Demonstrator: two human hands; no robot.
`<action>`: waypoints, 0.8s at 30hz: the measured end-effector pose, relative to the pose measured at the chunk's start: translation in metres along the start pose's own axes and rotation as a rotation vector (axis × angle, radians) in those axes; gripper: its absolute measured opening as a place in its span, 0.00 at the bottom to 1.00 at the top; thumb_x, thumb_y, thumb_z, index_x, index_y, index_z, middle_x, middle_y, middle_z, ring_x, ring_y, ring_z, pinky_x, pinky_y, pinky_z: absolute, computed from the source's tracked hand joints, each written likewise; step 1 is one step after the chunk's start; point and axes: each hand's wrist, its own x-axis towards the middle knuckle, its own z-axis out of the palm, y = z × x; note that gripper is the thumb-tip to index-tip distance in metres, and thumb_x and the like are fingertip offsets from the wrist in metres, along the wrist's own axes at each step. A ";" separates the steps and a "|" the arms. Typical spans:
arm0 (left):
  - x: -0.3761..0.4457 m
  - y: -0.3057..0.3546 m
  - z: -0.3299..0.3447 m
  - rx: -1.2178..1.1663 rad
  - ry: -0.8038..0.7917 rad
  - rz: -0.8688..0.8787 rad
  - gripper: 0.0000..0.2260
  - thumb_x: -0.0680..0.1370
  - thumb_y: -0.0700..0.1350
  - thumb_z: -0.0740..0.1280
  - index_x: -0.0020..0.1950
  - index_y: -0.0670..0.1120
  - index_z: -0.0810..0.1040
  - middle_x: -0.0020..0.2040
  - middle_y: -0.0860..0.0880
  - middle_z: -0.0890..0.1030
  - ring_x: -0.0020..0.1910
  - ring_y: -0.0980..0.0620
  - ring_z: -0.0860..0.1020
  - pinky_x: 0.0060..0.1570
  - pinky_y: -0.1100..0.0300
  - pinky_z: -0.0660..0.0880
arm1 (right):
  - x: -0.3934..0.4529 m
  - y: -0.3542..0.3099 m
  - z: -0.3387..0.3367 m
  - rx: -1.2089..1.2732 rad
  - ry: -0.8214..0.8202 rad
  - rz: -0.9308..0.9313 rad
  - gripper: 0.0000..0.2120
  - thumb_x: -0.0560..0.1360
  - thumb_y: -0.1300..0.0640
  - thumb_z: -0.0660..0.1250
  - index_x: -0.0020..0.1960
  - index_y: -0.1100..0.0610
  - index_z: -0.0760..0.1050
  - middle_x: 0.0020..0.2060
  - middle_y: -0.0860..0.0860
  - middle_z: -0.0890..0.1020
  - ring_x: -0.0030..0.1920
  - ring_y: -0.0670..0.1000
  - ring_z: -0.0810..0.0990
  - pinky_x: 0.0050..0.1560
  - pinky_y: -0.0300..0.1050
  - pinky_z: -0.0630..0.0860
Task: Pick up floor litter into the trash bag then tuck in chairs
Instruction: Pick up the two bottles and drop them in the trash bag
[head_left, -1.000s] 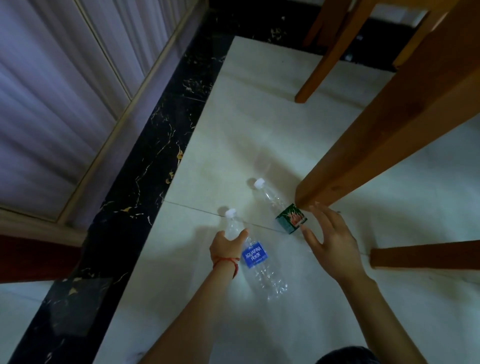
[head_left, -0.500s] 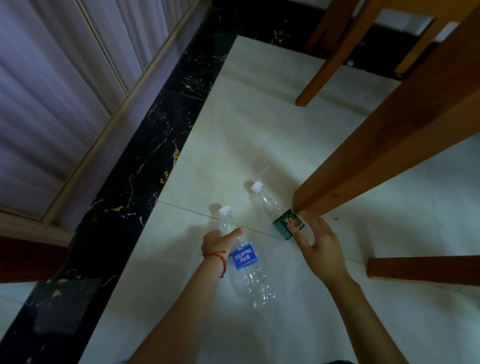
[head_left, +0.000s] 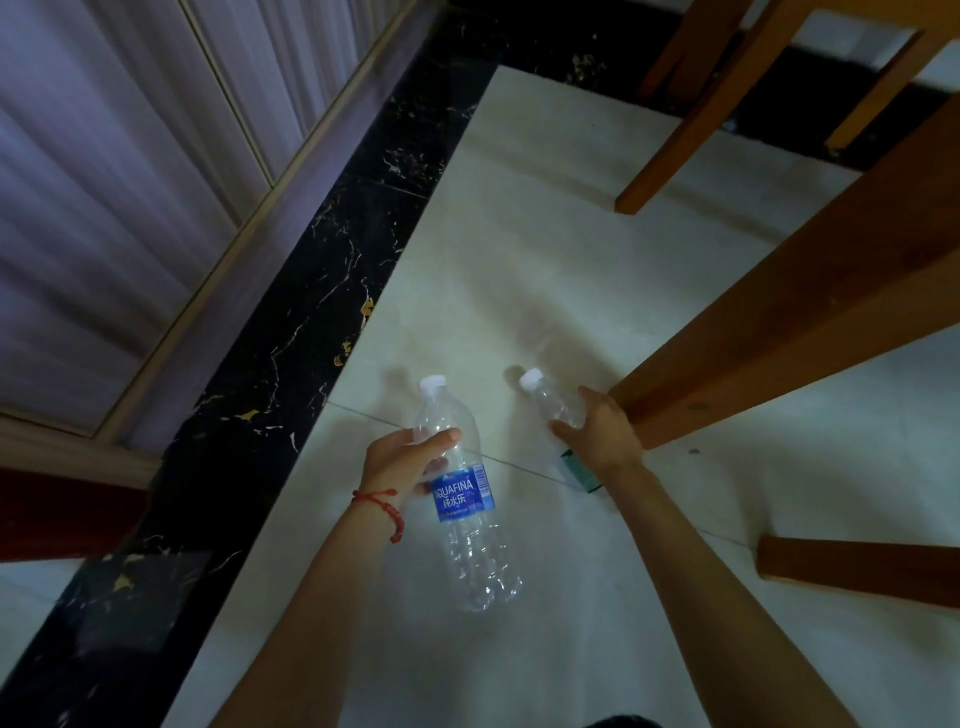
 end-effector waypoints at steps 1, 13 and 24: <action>0.000 0.000 -0.002 -0.002 0.002 0.003 0.14 0.69 0.42 0.73 0.52 0.39 0.77 0.46 0.41 0.79 0.44 0.46 0.78 0.44 0.53 0.78 | 0.003 0.000 0.001 -0.009 -0.028 0.022 0.26 0.72 0.52 0.69 0.66 0.61 0.67 0.59 0.59 0.76 0.58 0.58 0.75 0.52 0.46 0.72; 0.004 0.009 -0.013 0.014 0.005 -0.030 0.22 0.68 0.44 0.74 0.59 0.37 0.75 0.52 0.39 0.80 0.53 0.43 0.79 0.50 0.49 0.78 | -0.003 -0.003 -0.006 0.474 -0.105 0.239 0.32 0.67 0.51 0.74 0.66 0.60 0.69 0.58 0.56 0.79 0.54 0.53 0.77 0.50 0.43 0.71; -0.075 0.079 -0.044 0.040 -0.004 -0.013 0.25 0.68 0.45 0.74 0.62 0.41 0.73 0.56 0.42 0.78 0.52 0.47 0.79 0.35 0.62 0.78 | -0.070 -0.070 -0.071 0.948 -0.211 0.322 0.21 0.69 0.57 0.72 0.59 0.62 0.75 0.49 0.58 0.82 0.49 0.56 0.82 0.48 0.46 0.80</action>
